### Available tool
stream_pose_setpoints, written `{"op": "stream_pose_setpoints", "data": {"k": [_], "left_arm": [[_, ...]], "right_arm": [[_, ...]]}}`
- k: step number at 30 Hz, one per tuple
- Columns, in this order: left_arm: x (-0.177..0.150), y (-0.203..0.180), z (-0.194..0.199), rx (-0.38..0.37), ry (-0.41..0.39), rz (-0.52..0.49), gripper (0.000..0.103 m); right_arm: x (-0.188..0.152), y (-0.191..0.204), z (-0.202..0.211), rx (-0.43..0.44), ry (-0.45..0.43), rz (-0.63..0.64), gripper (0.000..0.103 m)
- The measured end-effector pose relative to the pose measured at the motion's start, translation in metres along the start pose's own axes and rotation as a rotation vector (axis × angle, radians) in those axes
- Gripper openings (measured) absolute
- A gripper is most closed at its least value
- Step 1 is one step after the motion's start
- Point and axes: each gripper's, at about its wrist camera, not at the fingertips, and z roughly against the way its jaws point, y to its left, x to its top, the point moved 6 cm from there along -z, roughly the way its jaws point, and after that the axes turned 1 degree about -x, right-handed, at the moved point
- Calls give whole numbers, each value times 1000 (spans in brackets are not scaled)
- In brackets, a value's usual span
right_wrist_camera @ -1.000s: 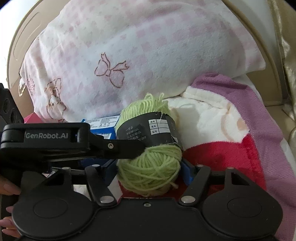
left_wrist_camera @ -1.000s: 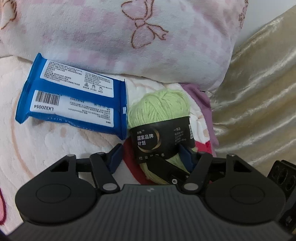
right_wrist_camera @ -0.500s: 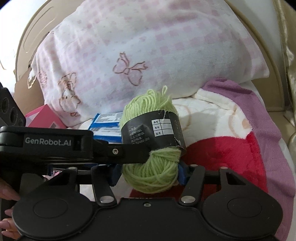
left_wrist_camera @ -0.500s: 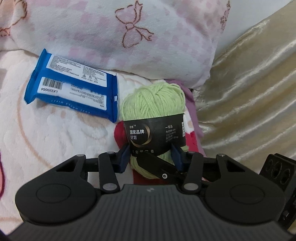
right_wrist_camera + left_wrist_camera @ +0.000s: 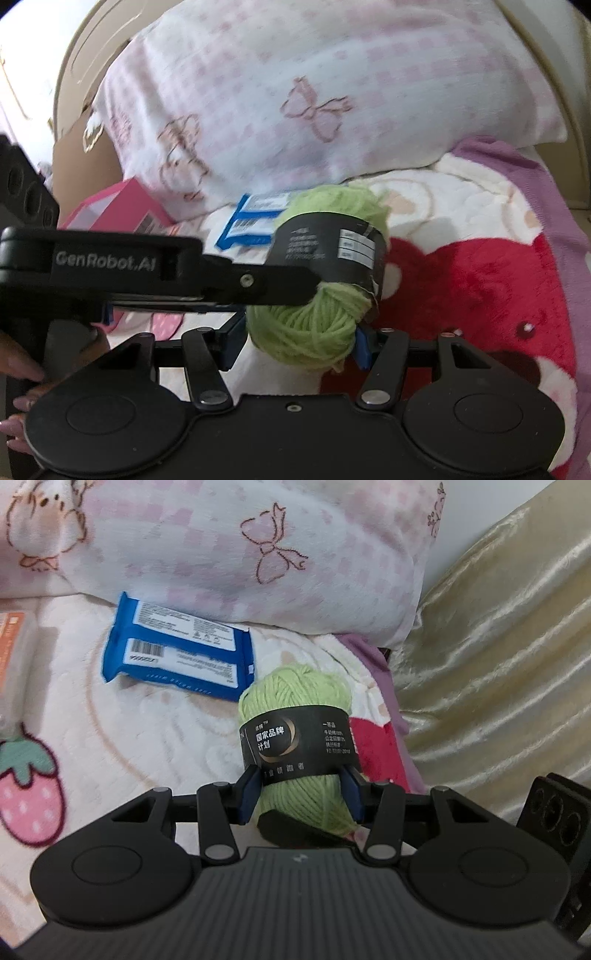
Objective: Organize objects
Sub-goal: 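Close the left gripper on the yarn ball beside the right gripper, then lift the yarn ball with both grippers and carry it over the pink box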
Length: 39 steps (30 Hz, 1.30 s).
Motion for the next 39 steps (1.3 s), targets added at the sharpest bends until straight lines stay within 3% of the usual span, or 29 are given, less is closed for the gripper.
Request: {"op": "stream_pose_setpoints", "data": {"k": [9, 13, 16, 18, 21, 24, 28, 32, 39], "left_arm": [[-21, 17, 27, 26, 79, 101, 46], [-33, 27, 32, 22, 145, 182, 47], [-35, 31, 34, 22, 136, 187, 48], [-35, 34, 36, 12, 128, 210, 49], [-31, 35, 40, 30, 94, 165, 49], [-27, 25, 45, 26, 45, 72, 52], [-22, 19, 45, 46, 38, 21, 56], [-20, 27, 39, 42, 38, 77, 60], [-21, 34, 33, 39, 0, 141, 63]], "right_arm": [[-14, 26, 4, 47, 109, -11, 63], [-24, 35, 4, 18, 143, 50, 65], [-21, 33, 7, 11, 138, 43, 68], [-19, 31, 11, 15, 128, 53, 76], [-14, 31, 18, -50, 75, 146, 83], [-10, 33, 26, -58, 33, 187, 85], [-5, 32, 22, -28, 28, 163, 85], [-5, 30, 14, -12, 41, 125, 85], [-12, 17, -3, 74, 106, -75, 85]]}}
